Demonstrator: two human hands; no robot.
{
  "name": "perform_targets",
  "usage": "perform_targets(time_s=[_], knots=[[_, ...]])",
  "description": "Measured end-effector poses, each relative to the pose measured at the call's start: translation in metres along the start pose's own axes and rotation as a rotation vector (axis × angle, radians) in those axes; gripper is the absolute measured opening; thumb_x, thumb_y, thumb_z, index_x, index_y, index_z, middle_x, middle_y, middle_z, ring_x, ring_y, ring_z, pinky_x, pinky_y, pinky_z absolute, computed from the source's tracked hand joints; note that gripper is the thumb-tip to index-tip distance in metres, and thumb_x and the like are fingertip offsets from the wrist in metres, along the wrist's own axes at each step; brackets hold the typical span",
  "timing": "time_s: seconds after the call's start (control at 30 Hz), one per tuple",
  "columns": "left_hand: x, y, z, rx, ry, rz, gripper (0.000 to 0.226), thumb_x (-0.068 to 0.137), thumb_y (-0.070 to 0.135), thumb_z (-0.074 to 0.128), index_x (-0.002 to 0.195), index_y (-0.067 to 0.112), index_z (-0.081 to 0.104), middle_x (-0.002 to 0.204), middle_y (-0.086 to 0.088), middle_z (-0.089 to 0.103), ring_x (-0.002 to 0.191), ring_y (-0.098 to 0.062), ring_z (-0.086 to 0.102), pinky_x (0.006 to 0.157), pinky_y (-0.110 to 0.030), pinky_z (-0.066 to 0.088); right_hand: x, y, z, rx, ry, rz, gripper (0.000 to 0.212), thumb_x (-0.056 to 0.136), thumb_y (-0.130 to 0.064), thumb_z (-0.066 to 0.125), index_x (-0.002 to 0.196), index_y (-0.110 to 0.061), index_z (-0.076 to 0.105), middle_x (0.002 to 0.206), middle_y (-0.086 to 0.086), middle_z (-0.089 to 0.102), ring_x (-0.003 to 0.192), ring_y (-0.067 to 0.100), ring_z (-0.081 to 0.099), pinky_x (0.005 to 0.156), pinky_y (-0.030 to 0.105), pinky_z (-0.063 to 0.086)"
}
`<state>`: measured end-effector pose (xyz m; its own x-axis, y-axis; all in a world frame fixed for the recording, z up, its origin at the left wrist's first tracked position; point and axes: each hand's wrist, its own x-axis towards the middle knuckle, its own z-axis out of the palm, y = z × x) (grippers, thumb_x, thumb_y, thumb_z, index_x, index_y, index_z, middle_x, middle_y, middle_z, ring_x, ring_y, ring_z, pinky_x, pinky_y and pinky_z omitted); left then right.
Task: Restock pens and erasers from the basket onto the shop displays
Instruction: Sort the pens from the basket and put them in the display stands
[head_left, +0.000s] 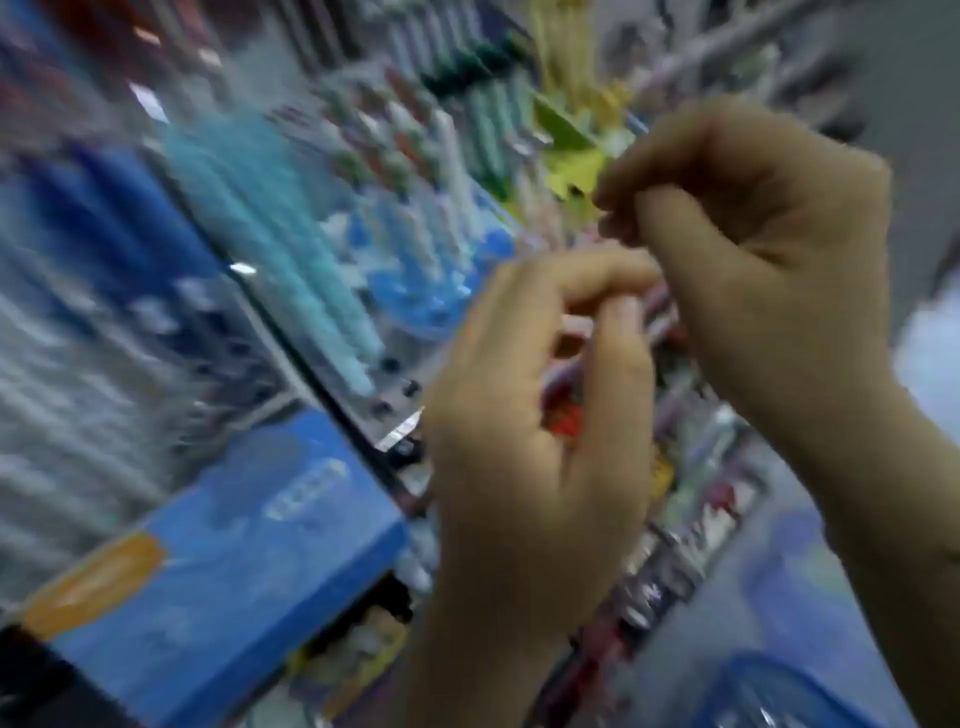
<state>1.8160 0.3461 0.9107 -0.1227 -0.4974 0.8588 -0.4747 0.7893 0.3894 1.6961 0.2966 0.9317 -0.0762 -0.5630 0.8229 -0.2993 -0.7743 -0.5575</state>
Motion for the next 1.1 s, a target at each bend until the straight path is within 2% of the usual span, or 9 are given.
perform_targets(time_s=[0.1, 0.2, 0.33, 0.47, 0.7, 0.8, 0.87, 1.0, 1.1], knots=[[-0.109, -0.004, 0.118, -0.364, -0.317, -0.568, 0.015, 0.094, 0.007, 0.053, 0.092, 0.018, 0.063, 0.084, 0.011, 0.065, 0.080, -0.003, 0.062, 0.072, -0.017, 0.047, -0.092, 0.054, -0.086, -0.203, 0.082, 0.468, 0.026, 0.071, -0.004, 0.044, 0.078, -0.013, 0.067, 0.070, 0.011, 0.067, 0.066, 0.026, 0.065, 0.068, 0.047, 0.053], [-0.240, -0.009, 0.203, -0.438, -0.691, -1.041, 0.019, 0.091, -0.003, 0.052, 0.090, 0.013, 0.063, 0.077, 0.008, 0.065, 0.074, -0.009, 0.063, 0.071, -0.023, 0.051, -0.196, 0.107, -0.173, -0.395, 0.116, 0.940, 0.030, 0.072, 0.002, 0.042, 0.068, -0.019, 0.063, 0.074, 0.013, 0.067, 0.073, 0.028, 0.066, 0.077, 0.050, 0.053], [-0.398, -0.020, 0.278, -0.364, -1.121, -1.297, 0.030, 0.090, -0.013, 0.044, 0.078, 0.008, 0.062, 0.080, -0.007, 0.062, 0.063, -0.007, 0.057, 0.054, -0.010, 0.043, -0.358, 0.175, -0.260, -0.504, 0.132, 1.457, 0.030, 0.078, 0.010, 0.041, 0.072, -0.007, 0.066, 0.086, 0.026, 0.069, 0.081, 0.038, 0.065, 0.083, 0.049, 0.053], [-0.557, -0.065, 0.354, -0.207, -1.441, -1.420, 0.037, 0.090, -0.009, 0.040, 0.070, 0.016, 0.060, 0.084, 0.002, 0.064, 0.063, -0.008, 0.061, 0.060, -0.022, 0.047, -0.547, 0.255, -0.284, -0.533, 0.162, 1.821, 0.029, 0.081, 0.007, 0.044, 0.084, -0.004, 0.070, 0.088, 0.024, 0.070, 0.078, 0.032, 0.065, 0.077, 0.039, 0.054], [-0.783, -0.179, 0.495, -0.019, -1.693, -1.194, 0.029, 0.091, 0.000, 0.040, 0.081, 0.018, 0.061, 0.083, -0.006, 0.065, 0.061, -0.012, 0.055, 0.044, -0.018, 0.039, -0.837, 0.431, -0.225, -0.434, 0.029, 2.197, 0.014, 0.090, -0.001, 0.044, 0.083, 0.002, 0.055, 0.101, 0.021, 0.054, 0.087, 0.026, 0.048, 0.056, 0.026, 0.035], [-0.853, -0.213, 0.555, 0.026, -1.720, -1.023, 0.027, 0.091, 0.002, 0.041, 0.104, 0.005, 0.065, 0.107, -0.015, 0.067, 0.089, -0.027, 0.060, 0.062, -0.025, 0.047, -0.920, 0.489, -0.209, -0.548, 0.020, 2.244, 0.036, 0.092, -0.005, 0.046, 0.126, 0.008, 0.047, 0.125, 0.023, 0.054, 0.110, 0.033, 0.055, 0.076, 0.031, 0.044], [-0.887, -0.224, 0.590, 0.094, -1.812, -0.850, 0.026, 0.092, 0.008, 0.045, 0.109, -0.001, 0.062, 0.118, -0.020, 0.062, 0.105, -0.032, 0.058, 0.083, -0.033, 0.049, -0.957, 0.518, -0.202, -0.645, -0.073, 2.242, 0.040, 0.092, -0.006, 0.048, 0.130, 0.008, 0.044, 0.128, 0.022, 0.052, 0.116, 0.034, 0.053, 0.085, 0.033, 0.046], [-0.935, -0.232, 0.630, 0.273, -2.184, -0.447, 0.040, 0.098, 0.024, 0.045, 0.130, 0.000, 0.052, 0.137, -0.018, 0.050, 0.123, -0.032, 0.050, 0.097, -0.035, 0.041, -1.002, 0.551, -0.185, -0.889, -0.260, 2.237, 0.052, 0.093, -0.007, 0.049, 0.139, 0.009, 0.029, 0.132, 0.018, 0.050, 0.119, 0.031, 0.052, 0.089, 0.041, 0.047], [-0.959, -0.234, 0.636, 0.298, -2.162, -0.414, 0.044, 0.097, 0.035, 0.044, 0.131, 0.007, 0.052, 0.138, -0.016, 0.049, 0.123, -0.031, 0.050, 0.095, -0.035, 0.043, -1.025, 0.558, -0.180, -1.052, -0.268, 2.224, 0.062, 0.096, -0.014, 0.046, 0.144, 0.007, 0.013, 0.137, 0.019, 0.044, 0.121, 0.031, 0.050, 0.087, 0.041, 0.047]])
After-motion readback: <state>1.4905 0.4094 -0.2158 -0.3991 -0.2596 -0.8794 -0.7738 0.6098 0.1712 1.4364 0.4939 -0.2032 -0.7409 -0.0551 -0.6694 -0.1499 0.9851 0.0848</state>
